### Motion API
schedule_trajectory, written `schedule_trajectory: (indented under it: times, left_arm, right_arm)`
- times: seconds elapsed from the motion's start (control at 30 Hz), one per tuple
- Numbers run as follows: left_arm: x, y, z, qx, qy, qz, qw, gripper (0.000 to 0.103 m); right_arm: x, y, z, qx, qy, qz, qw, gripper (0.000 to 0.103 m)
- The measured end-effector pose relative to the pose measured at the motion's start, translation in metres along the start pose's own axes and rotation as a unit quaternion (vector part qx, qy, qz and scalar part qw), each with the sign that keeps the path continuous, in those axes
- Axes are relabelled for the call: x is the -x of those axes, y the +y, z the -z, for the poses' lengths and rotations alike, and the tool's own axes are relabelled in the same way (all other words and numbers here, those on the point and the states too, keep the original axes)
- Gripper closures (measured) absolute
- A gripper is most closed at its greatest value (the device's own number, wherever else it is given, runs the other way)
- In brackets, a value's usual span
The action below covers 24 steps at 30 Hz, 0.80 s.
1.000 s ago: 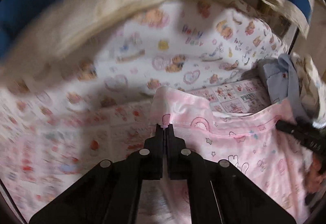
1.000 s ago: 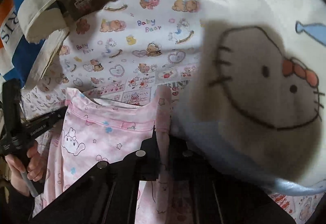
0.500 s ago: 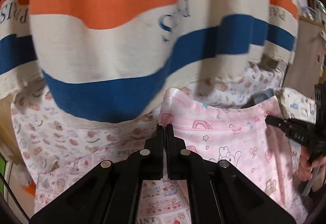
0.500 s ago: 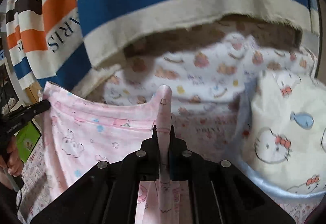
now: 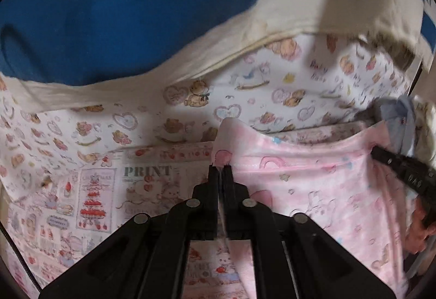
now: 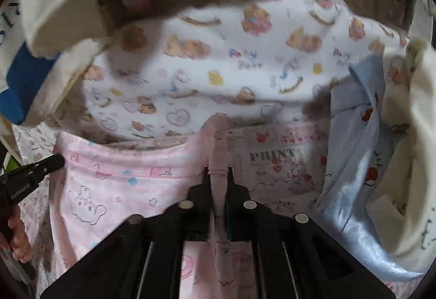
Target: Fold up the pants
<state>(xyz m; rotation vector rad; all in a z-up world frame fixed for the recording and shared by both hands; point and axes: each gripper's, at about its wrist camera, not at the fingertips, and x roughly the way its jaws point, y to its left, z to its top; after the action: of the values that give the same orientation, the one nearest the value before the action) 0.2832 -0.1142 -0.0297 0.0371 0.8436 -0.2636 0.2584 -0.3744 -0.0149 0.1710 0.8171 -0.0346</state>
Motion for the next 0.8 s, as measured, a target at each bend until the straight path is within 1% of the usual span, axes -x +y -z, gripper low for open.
schedule_trajectory:
  times: [0.03, 0.07, 0.1, 0.13, 0.17, 0.2, 0.27, 0.3, 0.4, 0.43, 0.5, 0.53, 0.57, 0.63, 0.67, 0.7, 0.73, 0.77, 0.8]
  left_arm:
    - [0.002, -0.002, 0.001, -0.007, -0.002, -0.013, 0.9999, 0.09]
    - [0.004, -0.003, 0.003, -0.011, -0.001, -0.022, 0.9997, 0.071]
    - [0.01, -0.002, 0.004, -0.011, -0.004, -0.022, 0.9997, 0.064]
    - [0.017, 0.001, 0.006, -0.005, -0.008, -0.017, 0.9998, 0.06]
    - [0.023, 0.005, 0.007, -0.003, -0.01, -0.013, 0.9999, 0.061]
    - [0.032, 0.005, 0.009, -0.007, -0.014, -0.014, 0.9998, 0.061]
    - [0.056, 0.003, 0.021, -0.024, -0.031, -0.028, 0.9988, 0.061]
    - [0.069, 0.003, 0.029, -0.028, -0.041, -0.03, 0.9983, 0.061]
    - [0.118, 0.005, 0.064, -0.009, -0.079, -0.025, 0.9966, 0.061]
    - [0.134, 0.004, 0.075, -0.007, -0.094, -0.029, 0.9951, 0.061]
    - [0.165, 0.003, 0.095, 0.004, -0.126, -0.049, 0.9909, 0.061]
    - [0.183, 0.002, 0.107, 0.009, -0.145, -0.048, 0.9882, 0.061]
    - [0.198, 0.001, 0.119, 0.009, -0.164, -0.049, 0.9851, 0.061]
    - [0.225, -0.008, 0.145, -0.011, -0.192, -0.059, 0.9795, 0.061]
    - [0.237, -0.015, 0.161, -0.025, -0.205, -0.069, 0.9759, 0.061]
    - [0.246, -0.022, 0.174, -0.033, -0.215, -0.08, 0.9727, 0.061]
    - [0.254, -0.028, 0.189, -0.038, -0.221, -0.085, 0.9707, 0.062]
    - [0.261, -0.034, 0.203, -0.035, -0.226, -0.087, 0.9695, 0.073]
    - [0.269, -0.041, 0.219, -0.031, -0.232, -0.08, 0.9691, 0.082]
  right_arm:
    - [-0.001, -0.003, 0.001, -0.003, 0.006, 0.003, 1.0, 0.091]
    - [0.001, -0.007, 0.002, -0.012, 0.006, 0.01, 1.0, 0.079]
    - [0.004, -0.011, 0.003, -0.023, 0.001, 0.017, 1.0, 0.064]
    - [0.012, -0.015, 0.006, -0.034, -0.009, 0.019, 0.999, 0.055]
    - [0.02, -0.02, 0.008, -0.045, -0.022, 0.014, 0.999, 0.042]
    - [0.03, -0.025, 0.011, -0.05, -0.033, 0.005, 0.998, 0.042]
    - [0.048, -0.03, 0.017, -0.039, -0.031, -0.011, 0.999, 0.042]
    - [0.057, -0.031, 0.021, -0.035, -0.033, -0.015, 0.999, 0.042]
    - [0.097, -0.035, 0.042, -0.017, -0.051, -0.03, 0.998, 0.042]
    - [0.11, -0.037, 0.049, -0.012, -0.059, -0.036, 0.998, 0.042]
    - [0.149, -0.043, 0.071, -0.004, -0.086, -0.045, 0.995, 0.042]
    - [0.164, -0.045, 0.081, -0.005, -0.101, -0.045, 0.994, 0.042]
    - [0.184, -0.049, 0.095, -0.006, -0.125, -0.047, 0.991, 0.042]
    - [0.218, -0.053, 0.121, 0.002, -0.16, -0.054, 0.986, 0.042]
    - [0.23, -0.054, 0.129, 0.006, -0.166, -0.057, 0.984, 0.042]
    - [0.245, -0.056, 0.143, 0.005, -0.176, -0.063, 0.982, 0.042]
    - [0.257, -0.058, 0.155, 0.0, -0.181, -0.074, 0.981, 0.042]
    - [0.268, -0.058, 0.167, -0.004, -0.183, -0.091, 0.979, 0.042]
    - [0.279, -0.058, 0.18, -0.007, -0.185, -0.111, 0.976, 0.042]
